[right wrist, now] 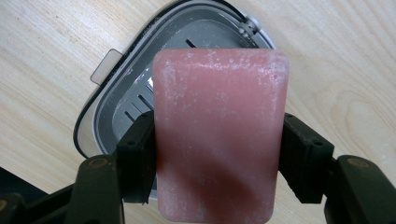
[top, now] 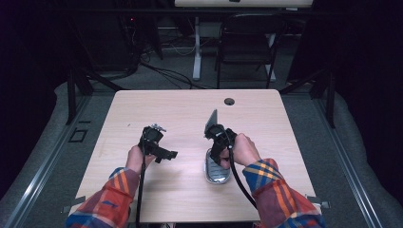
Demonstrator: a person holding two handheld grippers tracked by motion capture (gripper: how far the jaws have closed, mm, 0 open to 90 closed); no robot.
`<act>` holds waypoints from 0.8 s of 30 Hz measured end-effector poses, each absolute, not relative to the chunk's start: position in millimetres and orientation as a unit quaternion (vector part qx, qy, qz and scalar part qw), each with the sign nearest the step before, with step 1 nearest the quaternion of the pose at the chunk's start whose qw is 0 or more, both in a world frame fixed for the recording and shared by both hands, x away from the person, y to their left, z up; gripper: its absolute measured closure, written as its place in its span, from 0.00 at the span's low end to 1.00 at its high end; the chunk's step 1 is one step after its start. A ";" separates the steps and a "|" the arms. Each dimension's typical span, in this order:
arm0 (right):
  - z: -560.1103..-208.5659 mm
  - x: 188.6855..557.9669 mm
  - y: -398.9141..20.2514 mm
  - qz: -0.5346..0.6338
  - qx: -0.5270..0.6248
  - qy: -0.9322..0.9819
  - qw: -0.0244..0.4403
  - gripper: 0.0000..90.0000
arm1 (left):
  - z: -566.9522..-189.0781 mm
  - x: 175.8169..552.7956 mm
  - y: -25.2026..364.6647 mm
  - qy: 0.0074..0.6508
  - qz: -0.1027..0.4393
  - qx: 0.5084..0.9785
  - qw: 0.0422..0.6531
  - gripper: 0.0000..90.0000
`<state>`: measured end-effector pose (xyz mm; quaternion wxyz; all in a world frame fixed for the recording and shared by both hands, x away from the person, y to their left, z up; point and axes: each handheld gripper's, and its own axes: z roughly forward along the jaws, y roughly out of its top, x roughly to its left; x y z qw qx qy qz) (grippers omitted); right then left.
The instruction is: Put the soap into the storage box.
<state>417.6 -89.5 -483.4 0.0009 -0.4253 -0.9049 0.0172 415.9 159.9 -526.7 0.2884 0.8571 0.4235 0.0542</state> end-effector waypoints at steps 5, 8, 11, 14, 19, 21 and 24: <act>-488.5 418.8 -85.9 0.025 -0.431 -0.902 -0.001 0.41 | -527.1 415.9 159.2 0.425 0.054 0.856 0.290 0.00; -491.6 420.3 -84.2 0.028 -0.433 -0.901 0.003 0.41 | -526.7 416.0 159.4 0.423 0.054 0.857 0.290 0.00; -494.7 421.2 -83.3 0.029 -0.436 -0.899 0.007 0.41 | -526.9 416.2 158.5 0.421 0.054 0.857 0.291 0.00; -497.6 421.5 -82.0 0.033 -0.442 -0.897 0.004 0.41 | -526.7 415.9 158.4 0.421 0.053 0.857 0.292 0.00; -501.4 421.5 -82.4 0.027 -0.458 -0.889 0.009 0.40 | -526.4 416.0 158.9 0.421 0.052 0.857 0.292 0.00; -499.4 422.1 -83.7 0.031 -0.456 -0.890 0.014 0.40 | -526.6 415.9 158.6 0.421 0.053 0.857 0.293 0.00; -497.0 421.0 -86.0 0.022 -0.459 -0.888 0.016 0.40 | -526.4 415.9 158.4 0.420 0.053 0.858 0.293 0.00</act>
